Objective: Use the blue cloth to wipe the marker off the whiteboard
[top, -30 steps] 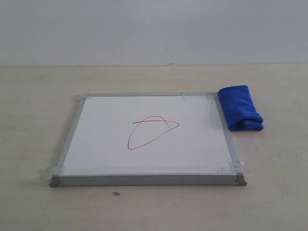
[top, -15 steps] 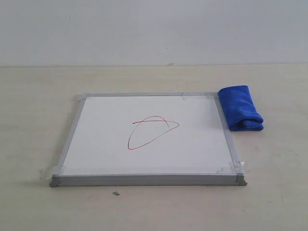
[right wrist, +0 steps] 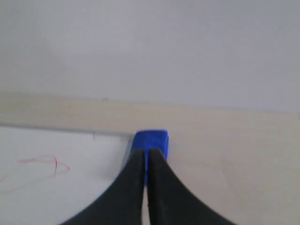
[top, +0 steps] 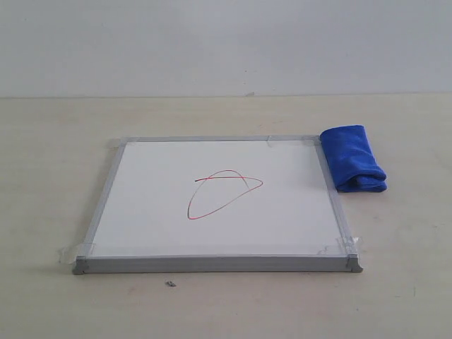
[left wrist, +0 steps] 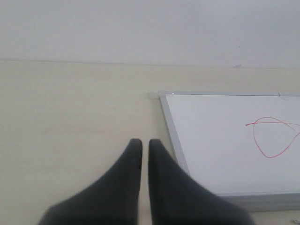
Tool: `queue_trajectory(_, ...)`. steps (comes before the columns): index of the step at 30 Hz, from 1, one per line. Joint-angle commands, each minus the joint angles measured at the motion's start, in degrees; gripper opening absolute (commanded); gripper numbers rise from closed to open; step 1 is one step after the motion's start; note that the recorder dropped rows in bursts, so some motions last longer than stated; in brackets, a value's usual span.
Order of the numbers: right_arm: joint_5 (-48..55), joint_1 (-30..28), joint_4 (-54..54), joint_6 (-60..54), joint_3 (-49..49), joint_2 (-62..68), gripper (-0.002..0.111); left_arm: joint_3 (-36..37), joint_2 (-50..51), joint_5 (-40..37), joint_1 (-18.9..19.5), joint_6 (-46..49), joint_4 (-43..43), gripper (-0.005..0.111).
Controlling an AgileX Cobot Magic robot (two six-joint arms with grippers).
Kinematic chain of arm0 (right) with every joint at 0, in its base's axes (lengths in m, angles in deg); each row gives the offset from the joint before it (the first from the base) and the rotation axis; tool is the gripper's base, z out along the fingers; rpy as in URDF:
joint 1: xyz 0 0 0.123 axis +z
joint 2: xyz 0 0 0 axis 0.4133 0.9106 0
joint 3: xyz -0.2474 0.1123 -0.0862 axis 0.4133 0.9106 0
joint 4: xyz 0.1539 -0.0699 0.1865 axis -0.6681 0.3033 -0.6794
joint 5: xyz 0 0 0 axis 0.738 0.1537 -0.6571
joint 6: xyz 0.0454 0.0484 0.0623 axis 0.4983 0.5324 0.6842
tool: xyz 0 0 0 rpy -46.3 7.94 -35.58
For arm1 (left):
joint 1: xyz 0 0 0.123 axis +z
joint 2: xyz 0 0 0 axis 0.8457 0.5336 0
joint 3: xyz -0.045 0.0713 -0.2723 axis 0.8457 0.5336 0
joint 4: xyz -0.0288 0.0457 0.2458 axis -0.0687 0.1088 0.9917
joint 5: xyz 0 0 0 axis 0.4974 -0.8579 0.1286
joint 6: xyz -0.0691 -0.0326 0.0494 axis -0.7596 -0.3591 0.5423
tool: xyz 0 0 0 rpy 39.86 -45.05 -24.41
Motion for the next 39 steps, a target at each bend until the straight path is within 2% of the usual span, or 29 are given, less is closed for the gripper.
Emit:
queue_trajectory(1,3.2,-0.2,0.1,-0.2,-2.5,8.0,0.000,0.2,-0.2,0.4,0.2,0.1,0.1,0.005)
queue_trajectory(10,-5.3,-0.2,0.1,0.2,-2.5,11.3,0.000,0.2,-0.2,0.4,0.2,0.1,0.1,0.005)
queue_trajectory(18,-8.4,-0.2,0.1,0.4,-2.5,11.3,0.000,0.2,-0.2,0.4,0.2,0.1,0.1,0.005)
queue_trajectory(25,-11.1,-0.2,0.0,5.4,-2.5,13.5,0.000,0.2,-0.2,0.4,0.2,0.1,0.1,0.005)
queue_trajectory(32,-13.0,-0.2,0.0,5.4,-4.1,29.3,0.000,0.2,-0.2,0.4,0.2,0.1,0.1,0.005)
queue_trajectory(35,-8.5,-0.2,0.0,5.4,-9.2,39.6,0.000,0.2,-0.2,0.4,0.2,0.1,0.1,0.005)
queue_trajectory(39,0.7,-0.2,0.0,3.2,-21.4,51.7,0.000,0.2,-0.2,0.4,0.2,0.1,0.1,0.005)
